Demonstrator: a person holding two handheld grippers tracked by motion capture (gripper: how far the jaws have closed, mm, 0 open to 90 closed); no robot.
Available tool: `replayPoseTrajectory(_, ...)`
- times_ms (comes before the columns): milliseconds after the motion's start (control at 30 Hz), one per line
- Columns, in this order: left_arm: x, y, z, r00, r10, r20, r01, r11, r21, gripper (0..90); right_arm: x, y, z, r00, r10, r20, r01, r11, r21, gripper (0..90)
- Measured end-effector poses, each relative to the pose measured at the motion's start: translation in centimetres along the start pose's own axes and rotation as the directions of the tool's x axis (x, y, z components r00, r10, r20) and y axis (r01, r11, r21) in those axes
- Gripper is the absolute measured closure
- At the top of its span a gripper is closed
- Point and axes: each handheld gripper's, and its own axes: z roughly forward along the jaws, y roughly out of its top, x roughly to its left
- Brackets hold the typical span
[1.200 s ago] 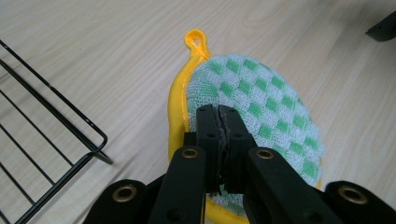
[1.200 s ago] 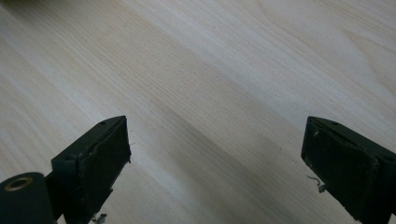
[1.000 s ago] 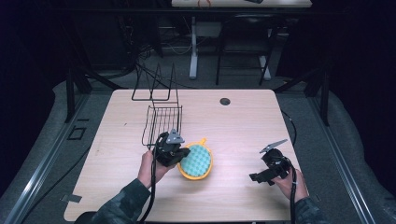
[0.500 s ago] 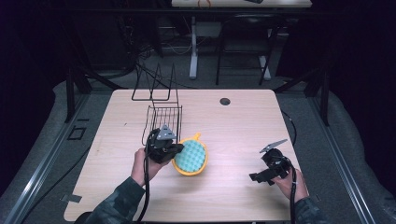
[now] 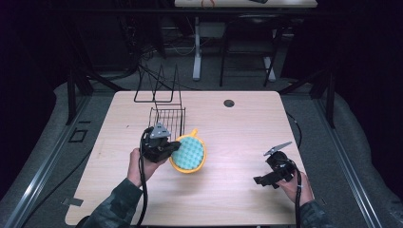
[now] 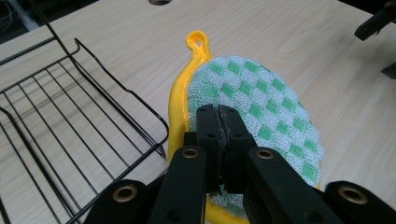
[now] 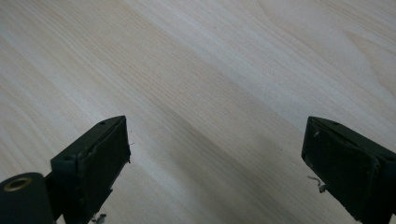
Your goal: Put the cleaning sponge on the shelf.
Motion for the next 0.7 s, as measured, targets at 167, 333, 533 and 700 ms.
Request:
replayPoseTrajectory(167,0.6,-0.1,-0.3,0.9997,-0.016,-0.020,0.016,0.9998,-0.016,88.6,0.0,0.0,0.0,1.0000,0.002,0.001,-0.002,1.000,-0.001,7.0)
replayPoseTrajectory(333,1.2,-0.2,-0.7,0.9986,-0.032,-0.042,0.031,0.9990,-0.032,88.7,0.0,0.0,-0.1,1.0000,0.010,0.000,-0.010,1.000,-0.002,7.0)
replayPoseTrajectory(533,2.0,-0.2,-1.2,0.9970,-0.047,-0.062,0.044,0.9981,-0.044,88.7,0.0,0.0,-0.1,1.0000,0.000,0.001,0.000,1.000,0.005,6.6)
replayPoseTrajectory(700,3.0,-0.5,-1.4,0.9928,-0.074,-0.094,0.069,0.9956,-0.064,88.7,0.0,0.0,-0.1,1.0000,-0.001,0.003,0.001,1.000,0.004,6.6)
